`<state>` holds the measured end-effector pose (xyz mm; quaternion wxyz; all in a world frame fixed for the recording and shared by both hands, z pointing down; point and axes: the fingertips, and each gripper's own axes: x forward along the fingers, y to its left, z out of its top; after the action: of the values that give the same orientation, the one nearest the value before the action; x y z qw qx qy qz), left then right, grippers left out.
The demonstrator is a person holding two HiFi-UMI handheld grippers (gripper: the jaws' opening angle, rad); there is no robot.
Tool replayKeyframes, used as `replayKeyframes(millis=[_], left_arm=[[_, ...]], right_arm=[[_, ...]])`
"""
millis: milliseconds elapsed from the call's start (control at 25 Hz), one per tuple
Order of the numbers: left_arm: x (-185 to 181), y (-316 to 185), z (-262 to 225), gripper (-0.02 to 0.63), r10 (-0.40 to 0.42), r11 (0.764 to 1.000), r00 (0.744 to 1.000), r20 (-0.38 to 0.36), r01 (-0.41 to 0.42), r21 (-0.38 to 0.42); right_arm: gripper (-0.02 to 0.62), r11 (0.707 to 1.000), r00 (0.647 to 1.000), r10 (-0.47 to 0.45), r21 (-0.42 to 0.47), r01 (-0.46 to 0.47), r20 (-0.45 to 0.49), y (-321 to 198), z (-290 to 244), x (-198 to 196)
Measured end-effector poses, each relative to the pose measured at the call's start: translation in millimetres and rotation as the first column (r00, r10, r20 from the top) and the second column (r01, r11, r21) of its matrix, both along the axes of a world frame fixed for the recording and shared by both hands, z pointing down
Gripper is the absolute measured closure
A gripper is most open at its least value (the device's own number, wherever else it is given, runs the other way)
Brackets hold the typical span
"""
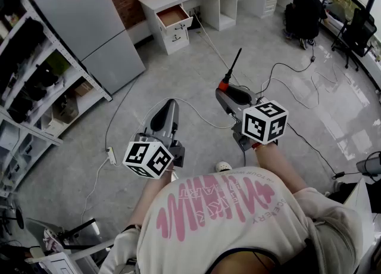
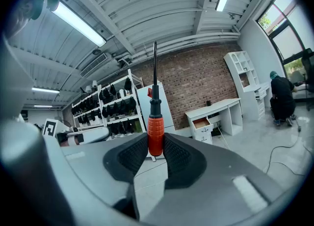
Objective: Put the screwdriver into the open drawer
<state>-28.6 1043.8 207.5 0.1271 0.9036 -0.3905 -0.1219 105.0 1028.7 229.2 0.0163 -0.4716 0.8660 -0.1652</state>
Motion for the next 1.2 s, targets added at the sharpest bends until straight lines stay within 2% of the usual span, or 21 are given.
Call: replayKeyframes(millis=[360,640,920,1200], left_arm=[[-16.4,-13.3,4.8,0.604,-0.002,1.000,1.000,0.001,0.002,0.003],[-23.0,-39.4,25.5,0.603,-0.019,0.998,1.000,-0.006,0.019,-0.052],[-26.0,-104.5,32.2,0.603,-0.071,0.996,0.997,0.009,0.071,-0.050],[-10.3,-201.8,17.2,0.604,-0.129,0.991,0.992,-0.016,0.128,-0.038]], right_arm=[[0.485,1.000,1.000,0.000,-0.003,0.000,-0.014,-15.3,4.1,-17.7],[0.485,0.997,1.000,-0.005,-0.071,0.007,0.025,-42.1,22.2,-19.9],[0.485,0.996,1.000,-0.019,-0.085,0.020,0.012,-116.0,33.9,-12.4],[0.485,0.995,0.997,-0.071,-0.063,0.071,0.000,-221.6,12.3,8.0]])
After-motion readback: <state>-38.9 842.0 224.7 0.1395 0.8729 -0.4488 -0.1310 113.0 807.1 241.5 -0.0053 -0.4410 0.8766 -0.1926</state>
